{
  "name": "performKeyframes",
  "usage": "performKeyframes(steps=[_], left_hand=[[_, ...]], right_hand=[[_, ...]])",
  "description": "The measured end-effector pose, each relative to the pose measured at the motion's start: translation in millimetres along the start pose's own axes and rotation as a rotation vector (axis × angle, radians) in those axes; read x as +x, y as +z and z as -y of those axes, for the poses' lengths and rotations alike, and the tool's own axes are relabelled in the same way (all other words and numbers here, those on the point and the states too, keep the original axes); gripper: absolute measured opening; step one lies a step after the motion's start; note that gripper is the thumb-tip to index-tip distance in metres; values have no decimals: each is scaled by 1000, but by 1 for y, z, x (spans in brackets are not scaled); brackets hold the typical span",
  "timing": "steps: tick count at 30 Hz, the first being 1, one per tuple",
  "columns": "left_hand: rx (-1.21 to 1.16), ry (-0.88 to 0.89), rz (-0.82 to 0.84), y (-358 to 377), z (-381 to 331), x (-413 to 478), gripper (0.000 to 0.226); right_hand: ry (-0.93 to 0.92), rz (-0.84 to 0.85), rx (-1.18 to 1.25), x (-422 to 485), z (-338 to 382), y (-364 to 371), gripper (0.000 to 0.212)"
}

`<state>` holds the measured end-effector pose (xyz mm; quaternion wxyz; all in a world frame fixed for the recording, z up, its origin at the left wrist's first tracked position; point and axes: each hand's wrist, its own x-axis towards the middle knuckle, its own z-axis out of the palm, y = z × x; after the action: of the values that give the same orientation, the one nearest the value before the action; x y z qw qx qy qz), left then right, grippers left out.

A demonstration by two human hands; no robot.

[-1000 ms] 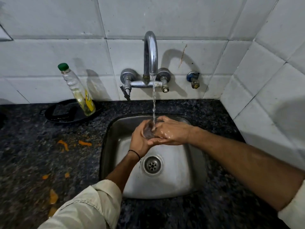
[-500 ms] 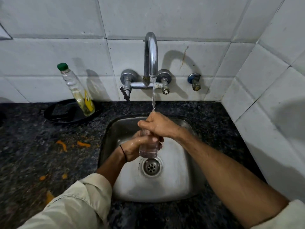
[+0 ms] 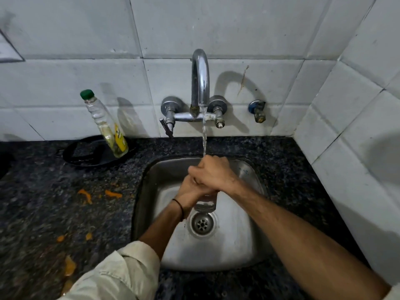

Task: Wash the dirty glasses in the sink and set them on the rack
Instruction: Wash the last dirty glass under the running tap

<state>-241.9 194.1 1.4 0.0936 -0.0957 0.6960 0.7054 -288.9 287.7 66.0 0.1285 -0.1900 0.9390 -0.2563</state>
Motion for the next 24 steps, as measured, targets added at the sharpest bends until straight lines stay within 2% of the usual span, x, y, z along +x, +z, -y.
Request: performKeyframes(steps=[3,5,7,9,10,12,13,14,16,18,19,22,23,24], left_hand=[[415,130,-356,22,5,7,11],[437,232,-389,20,6,8,17],[353,266,-326,5,8,8,28],[343,297,-221,-16,13,10,20],[359,285,-159,-23,15,12,33],[399,246,-70,-32,12,14,55],[390,243,-40,-32,12,16,59],[379,257,-16,-28,9,15,60],[349,318,-28,-16,8,15,59],[301,361,-76,-7,12,19,46],[286,383,-104,-6,15,20,34],[255,359,-198,-8,19,16,20],[296,347,-239,-11,18,15,19],[384,341,-275,-15,17,15,18]], right_hand=[[216,-178,-2,0,12,22,40],[125,-174,-64,-9,14,37,40],[-7,-41,3,-17,3,37,33],[-150,236,97,-23,-15,17,22],[-271,338,-33,-21,-28,6,21],[-518,376,-493,-11,-49,-12,54],[-602,371,-654,-6,-53,-15,65],[-656,354,-755,-4,-51,-18,64],[-597,322,-770,1,-39,-11,40],[-428,266,-589,1,-25,4,22],[-275,247,-409,0,-19,10,18],[107,198,313,-8,-4,29,17],[140,117,500,-13,0,35,18],[117,7,578,-19,2,41,18]])
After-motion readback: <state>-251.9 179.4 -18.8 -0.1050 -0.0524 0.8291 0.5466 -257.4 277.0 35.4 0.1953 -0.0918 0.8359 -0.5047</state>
